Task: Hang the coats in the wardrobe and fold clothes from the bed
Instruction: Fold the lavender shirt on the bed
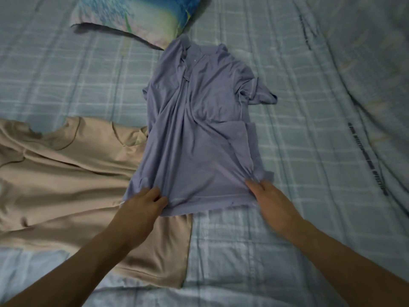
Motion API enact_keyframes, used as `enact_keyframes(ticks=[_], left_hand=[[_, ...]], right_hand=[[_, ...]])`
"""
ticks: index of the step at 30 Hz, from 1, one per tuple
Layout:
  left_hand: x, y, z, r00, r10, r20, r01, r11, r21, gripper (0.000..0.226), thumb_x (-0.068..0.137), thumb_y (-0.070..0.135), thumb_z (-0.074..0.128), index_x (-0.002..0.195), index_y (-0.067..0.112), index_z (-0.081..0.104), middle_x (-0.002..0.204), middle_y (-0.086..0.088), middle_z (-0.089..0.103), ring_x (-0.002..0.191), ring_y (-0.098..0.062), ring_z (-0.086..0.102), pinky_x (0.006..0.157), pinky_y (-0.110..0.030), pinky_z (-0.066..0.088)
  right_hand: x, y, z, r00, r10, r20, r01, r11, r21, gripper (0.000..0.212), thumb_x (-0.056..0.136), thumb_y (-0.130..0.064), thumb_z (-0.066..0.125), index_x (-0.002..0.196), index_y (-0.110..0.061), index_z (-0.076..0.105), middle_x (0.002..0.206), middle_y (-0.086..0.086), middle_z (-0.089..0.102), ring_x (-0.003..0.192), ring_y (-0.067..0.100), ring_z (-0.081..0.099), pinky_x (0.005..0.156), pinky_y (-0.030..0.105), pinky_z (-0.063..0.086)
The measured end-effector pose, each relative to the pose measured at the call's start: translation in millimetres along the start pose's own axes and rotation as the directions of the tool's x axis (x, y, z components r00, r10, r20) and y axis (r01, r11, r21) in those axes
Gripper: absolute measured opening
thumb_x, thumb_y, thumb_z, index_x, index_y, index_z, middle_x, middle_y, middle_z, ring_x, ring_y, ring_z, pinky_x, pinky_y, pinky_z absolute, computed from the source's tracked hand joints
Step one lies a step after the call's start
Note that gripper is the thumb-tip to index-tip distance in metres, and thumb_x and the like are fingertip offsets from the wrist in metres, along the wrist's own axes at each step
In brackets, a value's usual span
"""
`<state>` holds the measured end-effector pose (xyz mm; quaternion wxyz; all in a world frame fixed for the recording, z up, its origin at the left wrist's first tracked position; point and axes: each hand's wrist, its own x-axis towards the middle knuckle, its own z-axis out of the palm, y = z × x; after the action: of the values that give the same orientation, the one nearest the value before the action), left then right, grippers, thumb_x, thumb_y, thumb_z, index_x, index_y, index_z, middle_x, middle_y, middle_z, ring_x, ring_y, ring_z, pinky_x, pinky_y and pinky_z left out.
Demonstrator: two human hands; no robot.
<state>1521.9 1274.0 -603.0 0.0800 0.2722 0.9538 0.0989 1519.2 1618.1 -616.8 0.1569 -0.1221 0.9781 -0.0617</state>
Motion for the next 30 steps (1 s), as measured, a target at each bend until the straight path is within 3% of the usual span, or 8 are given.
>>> enact_keyframes(ticks=[4, 7, 11, 14, 16, 20, 26, 30], left_hand=[[-15.4, 0.6, -4.5, 0.999, 0.007, 0.042, -0.007, 1.000, 0.002, 0.042, 0.044, -0.011, 0.079, 0.074, 0.016, 0.067, 0.074, -0.004, 0.057, 0.061, -0.025, 0.059, 0.043, -0.030, 0.045], [-27.0, 2.2, -6.6, 0.997, 0.032, 0.076, -0.034, 0.999, 0.023, 0.044, 0.038, -0.009, 0.081, 0.071, 0.017, 0.068, 0.071, -0.003, 0.057, 0.057, -0.023, 0.058, 0.042, -0.027, 0.044], [-33.0, -1.1, -5.7, 0.993, 0.115, 0.028, -0.117, 0.988, 0.097, 0.014, 0.065, 0.012, 0.064, 0.077, 0.019, 0.068, 0.074, -0.004, 0.057, 0.064, -0.027, 0.058, 0.054, -0.031, 0.044], [-31.2, -14.0, -5.6, 0.999, 0.021, 0.033, -0.027, 0.978, 0.208, 0.033, 0.070, 0.026, 0.047, 0.095, 0.019, 0.067, 0.089, -0.006, 0.059, 0.080, -0.032, 0.059, 0.065, -0.038, 0.045], [-31.4, -23.2, -3.7, 0.997, -0.060, 0.043, 0.047, 0.964, 0.263, 0.048, 0.066, 0.027, 0.042, 0.107, 0.016, 0.064, 0.102, -0.009, 0.060, 0.090, -0.035, 0.059, 0.070, -0.041, 0.045], [-39.3, -33.7, -0.6, 0.995, -0.102, 0.025, 0.094, 0.974, 0.208, 0.045, 0.068, 0.023, 0.040, 0.100, 0.012, 0.069, 0.100, -0.013, 0.064, 0.079, -0.036, 0.063, 0.063, -0.040, 0.050], [-40.5, -32.1, -4.6, 0.997, 0.071, -0.012, -0.070, 0.995, 0.074, 0.033, 0.072, 0.014, 0.042, 0.082, 0.012, 0.073, 0.086, -0.007, 0.064, 0.072, -0.028, 0.064, 0.060, -0.031, 0.054], [-41.3, -26.0, -10.1, 0.995, 0.084, 0.049, -0.088, 0.992, 0.089, 0.027, 0.071, 0.014, 0.043, 0.071, 0.015, 0.069, 0.075, -0.005, 0.060, 0.062, -0.027, 0.060, 0.053, -0.028, 0.051]], right_hand=[[-26.8, -9.4, 2.4, 0.992, 0.122, -0.013, -0.121, 0.990, 0.069, 0.021, 0.097, -0.038, 0.044, 0.109, -0.023, 0.053, 0.099, 0.009, 0.065, 0.087, 0.025, 0.062, 0.082, 0.044, 0.050], [-41.9, -20.8, 4.1, 0.967, 0.245, 0.069, -0.253, 0.956, 0.148, 0.016, 0.098, -0.025, 0.044, 0.107, -0.017, 0.054, 0.110, 0.011, 0.061, 0.087, 0.024, 0.060, 0.073, 0.036, 0.049], [-49.3, -30.1, 10.3, 0.982, 0.161, 0.099, -0.164, 0.986, 0.013, 0.022, 0.095, -0.018, 0.052, 0.115, -0.010, 0.058, 0.126, 0.011, 0.048, 0.098, 0.029, 0.061, 0.074, 0.036, 0.049], [-46.3, -27.7, 7.2, 0.993, 0.113, -0.046, -0.114, 0.993, -0.028, 0.034, 0.071, -0.007, 0.075, 0.104, -0.010, 0.067, 0.105, 0.013, 0.061, 0.089, 0.034, 0.063, 0.068, 0.038, 0.052], [-42.9, -26.9, 7.5, 0.993, 0.037, -0.108, -0.051, 0.990, -0.130, 0.047, 0.056, -0.002, 0.080, 0.101, -0.009, 0.071, 0.106, 0.014, 0.065, 0.092, 0.035, 0.064, 0.070, 0.039, 0.053], [-40.9, -24.7, 10.3, 0.997, 0.013, -0.079, -0.022, 0.993, -0.116, 0.040, 0.054, 0.002, 0.081, 0.092, -0.007, 0.073, 0.086, 0.013, 0.067, 0.081, 0.034, 0.066, 0.069, 0.037, 0.056], [-33.5, -11.0, 17.7, 0.995, 0.091, 0.042, -0.086, 0.990, -0.116, 0.021, 0.089, -0.003, 0.050, 0.104, -0.006, 0.063, 0.108, 0.012, 0.059, 0.101, 0.026, 0.057, 0.074, 0.028, 0.043], [-34.0, -10.6, 8.9, 0.988, 0.120, 0.096, -0.112, 0.991, -0.078, 0.019, 0.100, -0.015, 0.038, 0.095, -0.007, 0.054, 0.106, 0.010, 0.060, 0.095, 0.026, 0.058, 0.074, 0.030, 0.043]])
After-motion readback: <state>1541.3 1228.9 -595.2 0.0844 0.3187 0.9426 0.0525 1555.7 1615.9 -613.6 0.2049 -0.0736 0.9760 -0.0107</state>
